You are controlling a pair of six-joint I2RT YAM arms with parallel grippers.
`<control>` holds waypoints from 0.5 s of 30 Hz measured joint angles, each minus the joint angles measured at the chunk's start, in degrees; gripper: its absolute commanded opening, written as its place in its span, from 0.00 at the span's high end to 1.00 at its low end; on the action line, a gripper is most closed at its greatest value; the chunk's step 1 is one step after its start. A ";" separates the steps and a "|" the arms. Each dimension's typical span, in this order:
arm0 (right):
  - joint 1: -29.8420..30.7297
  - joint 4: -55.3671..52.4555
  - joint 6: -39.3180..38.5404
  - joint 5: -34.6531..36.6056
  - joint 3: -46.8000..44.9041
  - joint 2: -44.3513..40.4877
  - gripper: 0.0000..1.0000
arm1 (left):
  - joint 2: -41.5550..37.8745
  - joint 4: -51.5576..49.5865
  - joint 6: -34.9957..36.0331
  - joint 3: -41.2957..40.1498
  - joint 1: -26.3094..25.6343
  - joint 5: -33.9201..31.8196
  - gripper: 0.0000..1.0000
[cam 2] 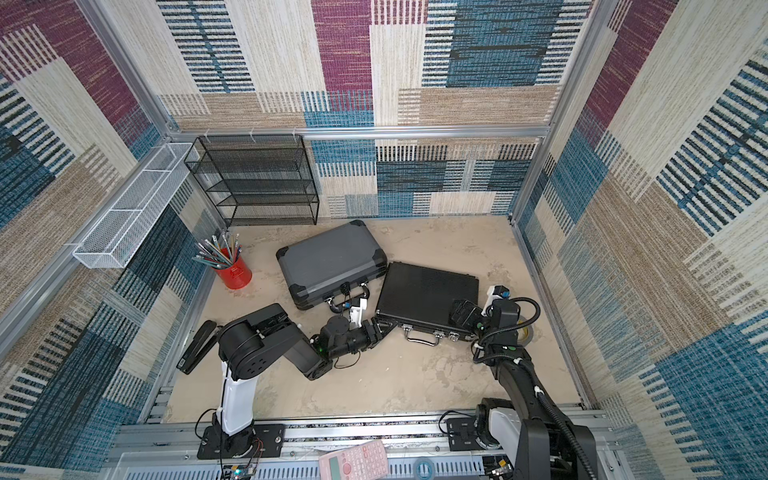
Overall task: Open the poker set cases
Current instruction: Open the fastener on the poker set case.
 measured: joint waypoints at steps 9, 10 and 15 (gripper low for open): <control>0.00 -0.02 -0.02 -0.02 0.00 0.79 0.00 | 1.90 4.87 0.68 -0.55 0.39 2.25 0.37; 0.00 0.00 -0.02 -0.02 0.00 0.87 0.00 | 2.10 5.29 0.87 -0.55 0.50 2.38 0.36; 0.00 -0.02 -0.02 -0.04 0.22 0.96 0.00 | 2.60 5.92 2.16 -0.22 1.05 3.96 0.36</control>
